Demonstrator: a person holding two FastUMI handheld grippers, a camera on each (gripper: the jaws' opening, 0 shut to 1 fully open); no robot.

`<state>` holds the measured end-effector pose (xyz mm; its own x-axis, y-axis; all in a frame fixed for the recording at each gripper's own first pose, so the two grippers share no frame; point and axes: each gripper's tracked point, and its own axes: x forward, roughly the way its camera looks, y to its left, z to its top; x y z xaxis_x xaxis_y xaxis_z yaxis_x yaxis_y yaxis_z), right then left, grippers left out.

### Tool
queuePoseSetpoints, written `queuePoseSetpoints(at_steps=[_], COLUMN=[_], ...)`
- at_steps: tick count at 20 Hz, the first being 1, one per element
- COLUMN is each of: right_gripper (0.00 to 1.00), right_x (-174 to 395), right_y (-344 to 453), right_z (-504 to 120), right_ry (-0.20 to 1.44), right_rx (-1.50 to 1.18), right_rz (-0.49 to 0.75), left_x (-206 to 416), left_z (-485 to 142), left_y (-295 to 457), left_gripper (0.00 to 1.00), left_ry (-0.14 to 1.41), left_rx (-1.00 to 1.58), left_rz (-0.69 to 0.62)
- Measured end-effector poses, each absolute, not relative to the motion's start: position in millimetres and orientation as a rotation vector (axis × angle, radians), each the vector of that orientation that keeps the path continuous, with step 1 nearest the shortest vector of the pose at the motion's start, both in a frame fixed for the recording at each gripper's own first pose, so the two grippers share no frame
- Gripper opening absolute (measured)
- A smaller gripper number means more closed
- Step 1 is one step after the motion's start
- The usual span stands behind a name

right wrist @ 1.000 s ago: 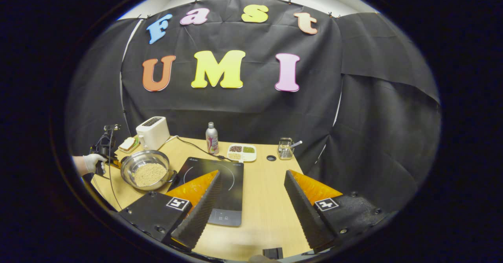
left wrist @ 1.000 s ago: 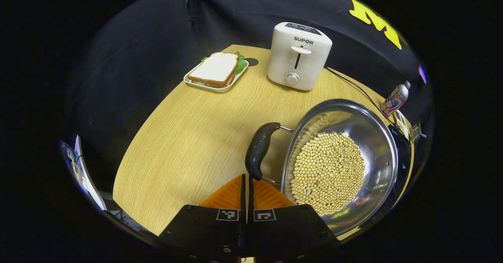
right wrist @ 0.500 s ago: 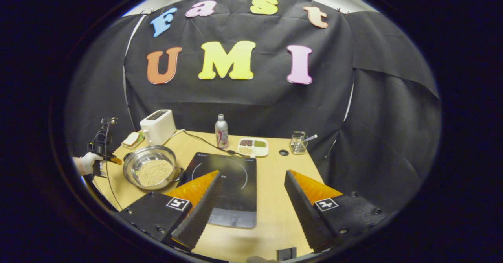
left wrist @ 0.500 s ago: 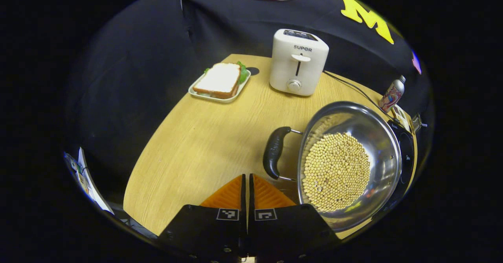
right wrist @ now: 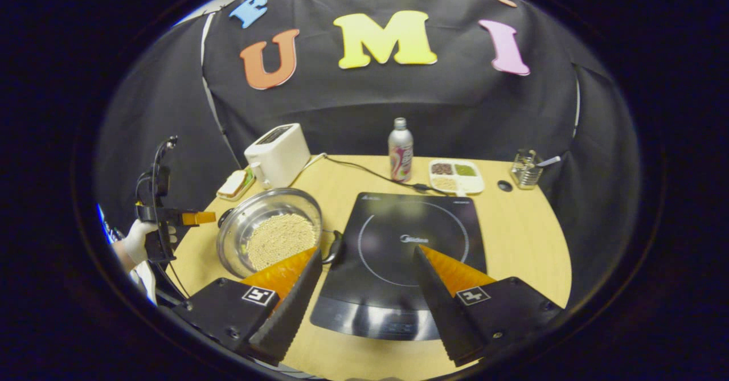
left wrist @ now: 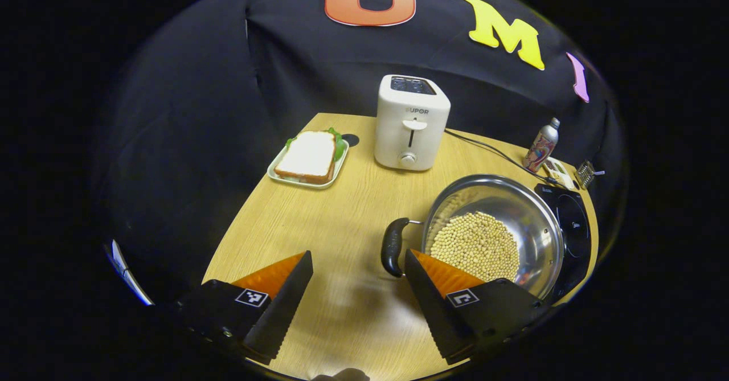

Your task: First push the handle of the pot to place it horizontally, then grasp the pot with both hands and set it on the induction cooktop.

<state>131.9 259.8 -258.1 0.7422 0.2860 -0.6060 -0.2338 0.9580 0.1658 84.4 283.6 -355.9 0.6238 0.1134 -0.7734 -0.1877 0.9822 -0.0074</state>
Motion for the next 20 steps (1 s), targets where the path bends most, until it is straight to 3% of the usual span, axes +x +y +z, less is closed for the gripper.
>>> queuePoseSetpoints(at_steps=[4, 10, 11, 15, 18, 19, 20], right_gripper=[0.92, 0.89, 0.95, 0.95, 0.87, 0.93, 0.86], right_x=[161, 194, 196, 197, 200, 199, 199], right_y=[314, 339, 339, 340, 342, 342, 342], right_z=[-294, -349, -357, -372, -373, -373, -375], right_ry=[0.755, 0.882, 0.906, 0.963, 0.976, 0.976, 0.99], right_rx=[0.036, 0.047, 0.048, 0.063, 0.037, 0.027, 0.015], right_rz=[0.345, 0.307, 0.293, 0.242, 0.23, 0.226, 0.222], left_x=[104, 122, 125, 132, 131, 133, 130], left_z=[-353, -378, -384, -401, -413, -417, -418], left_y=[268, 249, 247, 245, 244, 244, 244], left_gripper=[0.97, 0.97, 0.97, 0.97, 0.98, 0.97, 0.89], left_ry=[0.855, 0.906, 0.922, 0.956, 0.999, 1.009, 1.022], left_rx=[-0.085, -0.056, -0.05, -0.03, -0.017, -0.013, -0.01], left_rz=[0.127, 0.075, 0.069, 0.066, 0.059, 0.061, 0.063])
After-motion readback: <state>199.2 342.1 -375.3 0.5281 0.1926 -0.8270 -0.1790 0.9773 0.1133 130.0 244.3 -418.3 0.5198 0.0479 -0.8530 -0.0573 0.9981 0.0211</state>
